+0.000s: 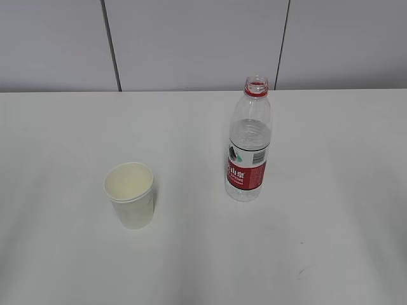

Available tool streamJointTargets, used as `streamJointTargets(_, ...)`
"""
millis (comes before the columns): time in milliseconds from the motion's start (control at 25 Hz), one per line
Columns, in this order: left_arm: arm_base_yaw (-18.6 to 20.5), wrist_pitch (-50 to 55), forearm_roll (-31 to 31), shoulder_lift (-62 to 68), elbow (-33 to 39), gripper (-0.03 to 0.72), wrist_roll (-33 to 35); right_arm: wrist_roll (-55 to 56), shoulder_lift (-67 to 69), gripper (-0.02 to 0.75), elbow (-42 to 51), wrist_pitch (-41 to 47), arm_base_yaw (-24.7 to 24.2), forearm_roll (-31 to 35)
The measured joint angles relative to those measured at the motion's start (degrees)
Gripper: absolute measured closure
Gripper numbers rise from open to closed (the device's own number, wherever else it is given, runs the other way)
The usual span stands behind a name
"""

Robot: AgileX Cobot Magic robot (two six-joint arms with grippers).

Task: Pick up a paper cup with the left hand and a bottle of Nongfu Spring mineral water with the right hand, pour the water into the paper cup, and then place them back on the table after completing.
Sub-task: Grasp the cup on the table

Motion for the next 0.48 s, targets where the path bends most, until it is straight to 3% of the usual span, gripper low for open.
streamJointTargets(280,0.0,-12.2,-2.07,2.91,4.98,0.156,0.0,-0.76,6.34,0.15,3.36,-10.09,0.31,3.49)
streamJointTargets(480,0.0,-18.93,-1.41,10.56,5.29,0.156,0.0,-1.02,12.53,0.15,3.36,-15.7,3.45,3.7)
